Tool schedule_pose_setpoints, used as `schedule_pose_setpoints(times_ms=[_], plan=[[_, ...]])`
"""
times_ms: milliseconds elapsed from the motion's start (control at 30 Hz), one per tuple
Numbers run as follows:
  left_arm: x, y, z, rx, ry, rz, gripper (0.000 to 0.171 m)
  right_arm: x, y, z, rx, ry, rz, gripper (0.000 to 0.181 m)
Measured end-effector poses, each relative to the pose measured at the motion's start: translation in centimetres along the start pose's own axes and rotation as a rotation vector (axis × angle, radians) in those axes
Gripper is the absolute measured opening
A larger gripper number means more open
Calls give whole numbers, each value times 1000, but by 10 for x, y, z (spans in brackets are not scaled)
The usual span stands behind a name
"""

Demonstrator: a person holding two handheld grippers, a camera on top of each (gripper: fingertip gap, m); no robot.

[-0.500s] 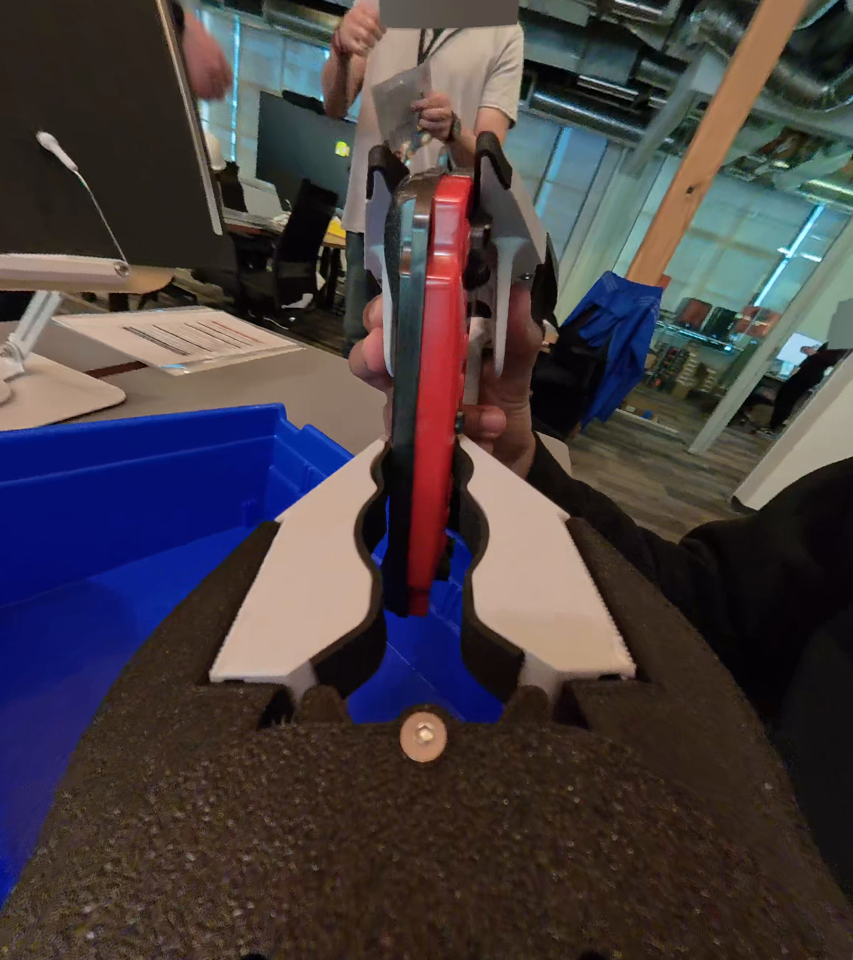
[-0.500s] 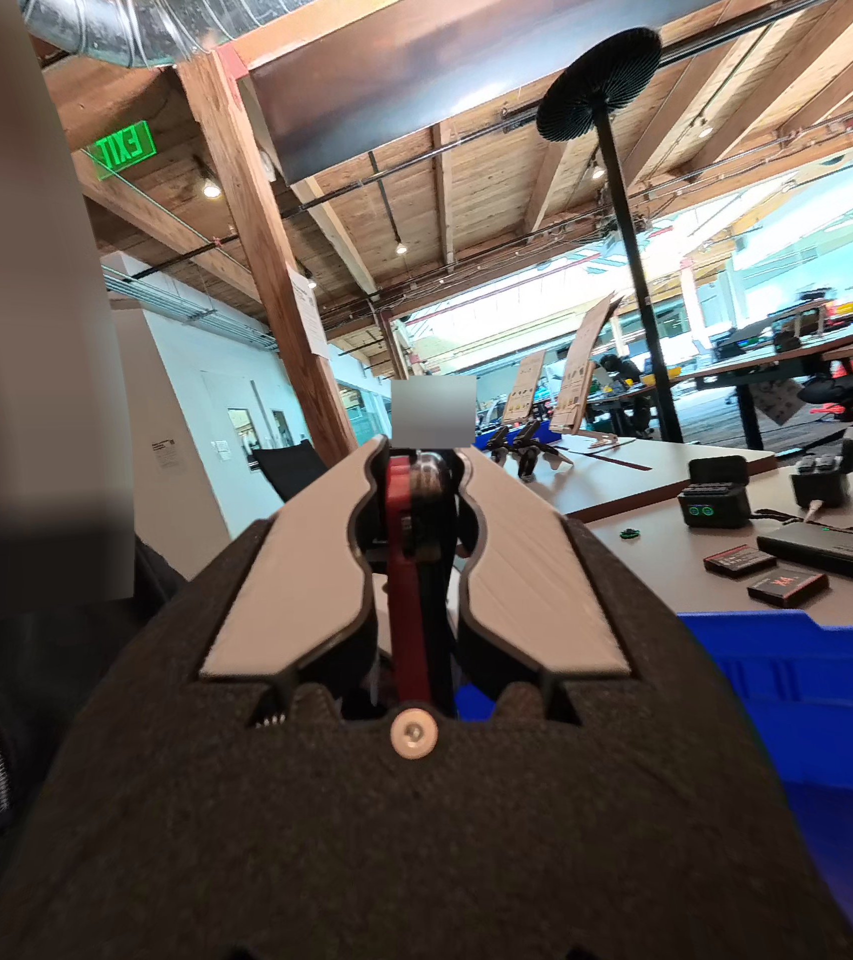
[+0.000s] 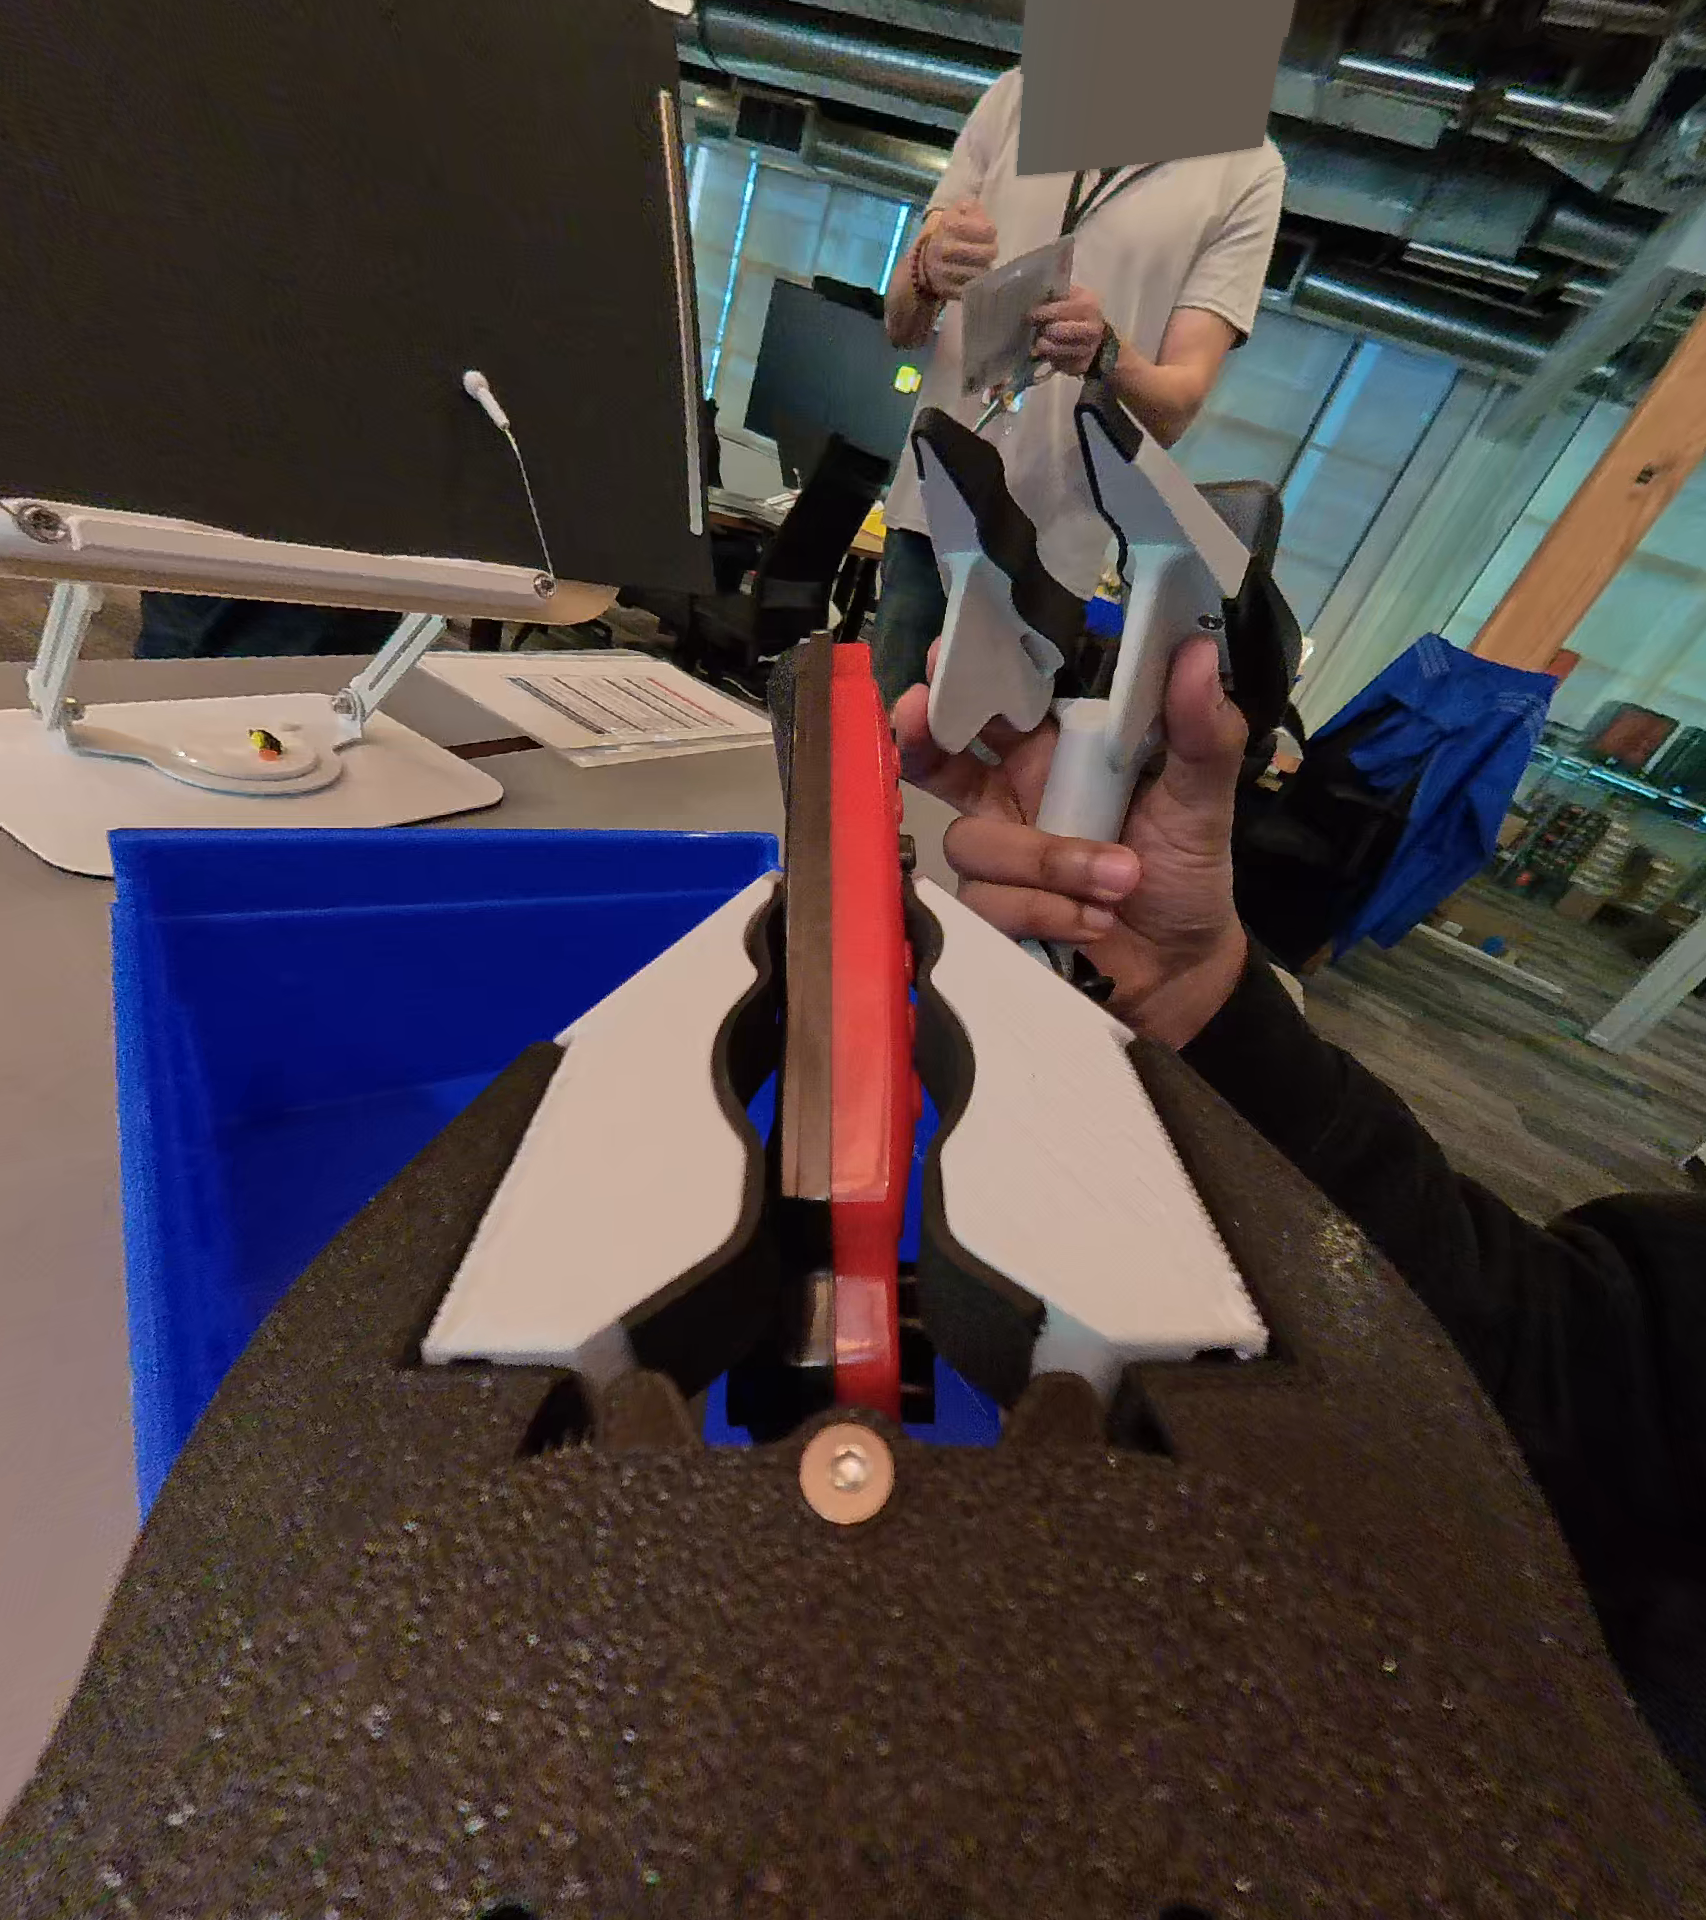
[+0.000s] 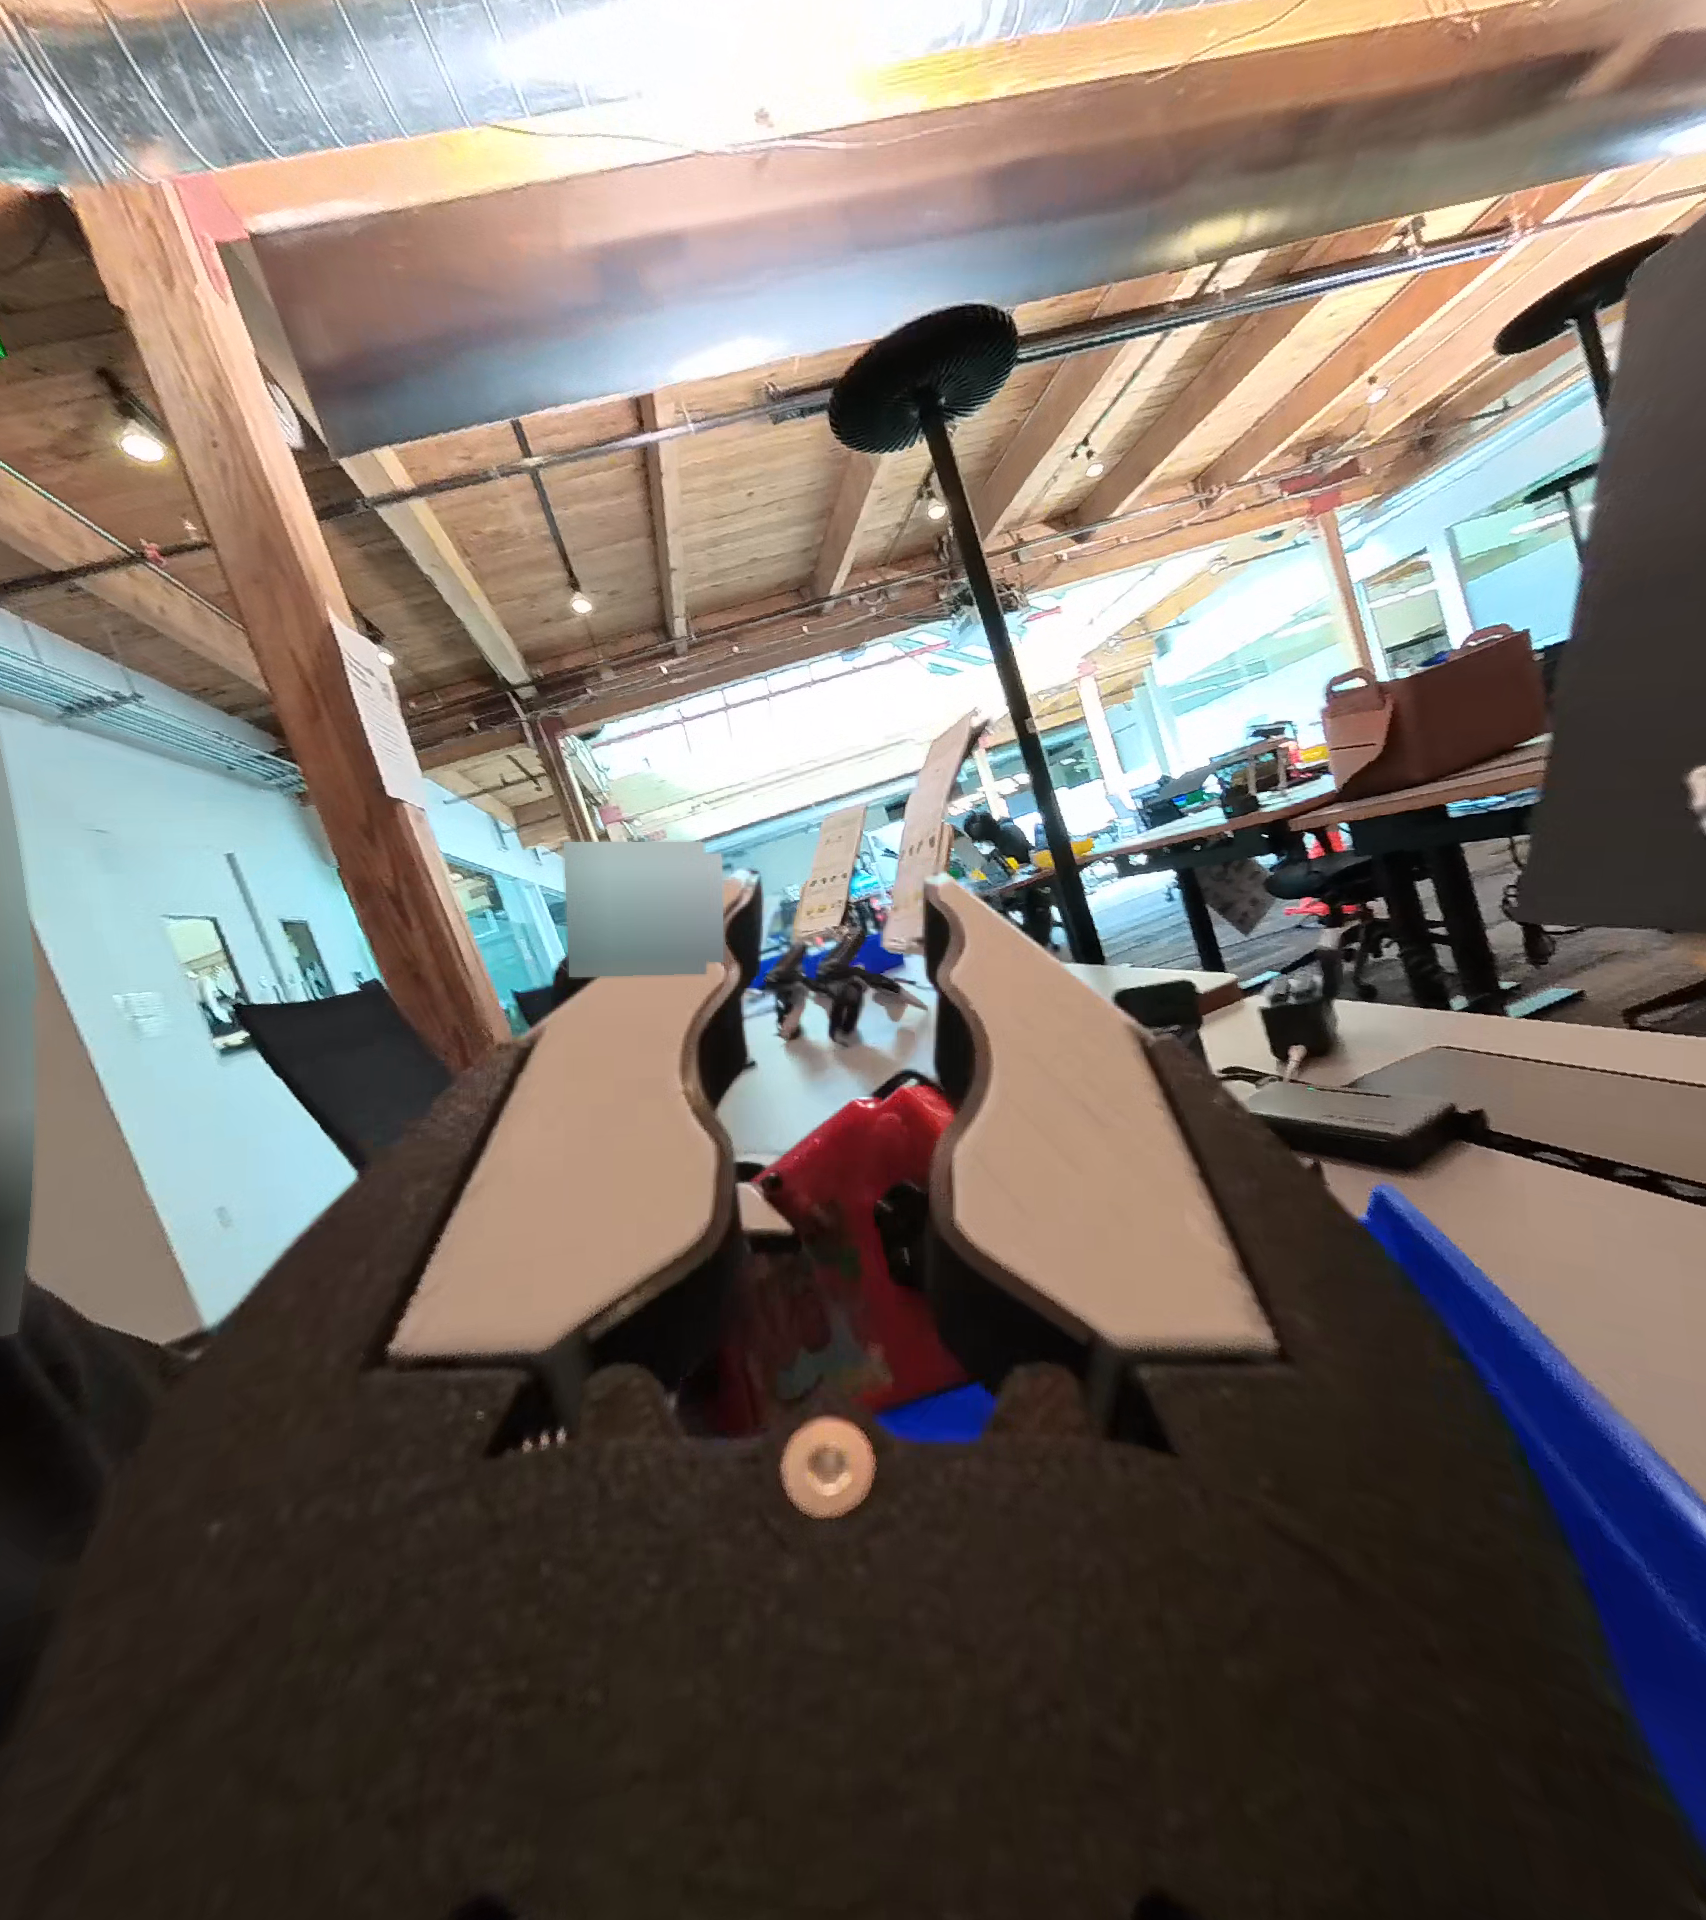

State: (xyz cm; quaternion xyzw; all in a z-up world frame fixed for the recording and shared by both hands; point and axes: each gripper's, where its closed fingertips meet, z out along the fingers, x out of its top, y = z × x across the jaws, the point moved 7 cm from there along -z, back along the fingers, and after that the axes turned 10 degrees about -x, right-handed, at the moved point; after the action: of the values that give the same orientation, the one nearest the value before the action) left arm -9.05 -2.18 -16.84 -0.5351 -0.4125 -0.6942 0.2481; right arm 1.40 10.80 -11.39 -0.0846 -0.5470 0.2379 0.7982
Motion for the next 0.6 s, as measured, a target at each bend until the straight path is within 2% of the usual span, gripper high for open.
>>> schedule_pose_setpoints(times_ms=[167,267,333,467,600], plan=[[3,3,-1,29,13,46,19,-3,1,0,-101,-63,-185,30],[10,7,-4,9,76,34,19,-8,3,1,-162,-118,-297,30],[16,11,-7,-20,123,3,19,-11,2,1,-145,-131,-278,30],[22,13,-12,-44,165,-29,19,-10,0,2,-56,-111,-120,31],[24,16,-12,-67,155,14,19,-14,2,4,-34,-133,-75,31]])
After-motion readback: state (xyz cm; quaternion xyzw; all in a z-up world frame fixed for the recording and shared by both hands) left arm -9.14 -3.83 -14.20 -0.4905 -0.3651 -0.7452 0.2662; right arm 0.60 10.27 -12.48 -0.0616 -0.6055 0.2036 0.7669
